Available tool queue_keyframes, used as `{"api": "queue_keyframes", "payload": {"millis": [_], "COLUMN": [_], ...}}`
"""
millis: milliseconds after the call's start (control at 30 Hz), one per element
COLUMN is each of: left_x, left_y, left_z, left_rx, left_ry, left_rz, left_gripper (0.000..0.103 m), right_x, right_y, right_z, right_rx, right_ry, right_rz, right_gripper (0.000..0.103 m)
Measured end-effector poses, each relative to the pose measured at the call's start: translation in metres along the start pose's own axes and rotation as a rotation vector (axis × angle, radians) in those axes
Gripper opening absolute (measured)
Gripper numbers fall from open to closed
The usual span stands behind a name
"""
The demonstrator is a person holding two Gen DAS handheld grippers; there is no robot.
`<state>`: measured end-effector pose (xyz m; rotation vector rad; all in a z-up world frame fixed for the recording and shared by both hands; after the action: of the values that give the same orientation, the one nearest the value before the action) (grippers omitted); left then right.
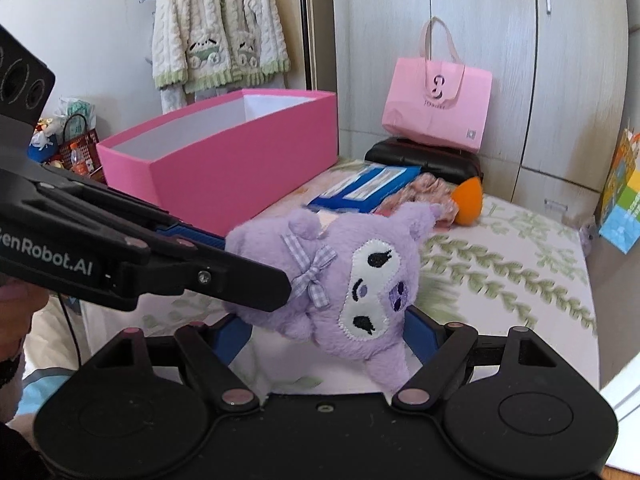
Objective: Organize soft objects
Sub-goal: 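Lift the purple plush toy with the left gripper and carry it over the pink box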
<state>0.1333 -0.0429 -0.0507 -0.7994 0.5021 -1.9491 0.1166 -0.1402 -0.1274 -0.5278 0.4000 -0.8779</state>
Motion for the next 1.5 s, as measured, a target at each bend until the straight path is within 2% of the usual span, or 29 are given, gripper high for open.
{"api": "queue_keyframes", "payload": {"millis": [267, 567, 667, 867, 1067, 1300, 1500], "left_x": [-0.014, -0.029, -0.035, -0.056, -0.080, -0.116, -0.159], "left_y": [-0.033, -0.093, -0.114, -0.151, -0.170, -0.163, -0.142], "left_z": [-0.015, -0.024, -0.023, -0.010, 0.019, 0.064, 0.095], "left_rx": [-0.088, -0.121, -0.100, -0.030, 0.030, 0.087, 0.150], "left_ry": [-0.016, -0.012, -0.008, -0.021, -0.008, -0.019, -0.075], "left_rz": [-0.003, 0.038, 0.072, 0.121, 0.182, 0.259, 0.282], "left_gripper": [0.026, 0.026, 0.026, 0.026, 0.026, 0.026, 0.026], "right_x": [-0.038, -0.093, -0.113, -0.148, -0.163, -0.154, -0.131], "right_y": [-0.004, -0.014, -0.016, -0.012, 0.006, 0.043, 0.092], "right_z": [-0.004, 0.017, 0.030, 0.062, 0.103, 0.152, 0.197], "right_rx": [-0.063, -0.095, -0.090, -0.020, 0.046, 0.120, 0.119], "right_ry": [0.010, -0.052, -0.104, -0.243, -0.283, -0.303, -0.354], "right_rz": [0.042, 0.106, 0.122, 0.118, 0.140, 0.171, 0.229], "right_gripper": [0.083, 0.083, 0.083, 0.083, 0.083, 0.083, 0.083]}}
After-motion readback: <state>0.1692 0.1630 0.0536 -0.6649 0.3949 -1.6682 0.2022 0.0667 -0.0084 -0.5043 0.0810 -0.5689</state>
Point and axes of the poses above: each gripper's, at about its wrist camera, not at the fingertips, and y roughly the way its jaws point, x to its right, z to its top, the point moved 1 cm from there along y, roughly the way its jaws point, and after that the axes turned 5 degrees about z, right-handed, at the moved point
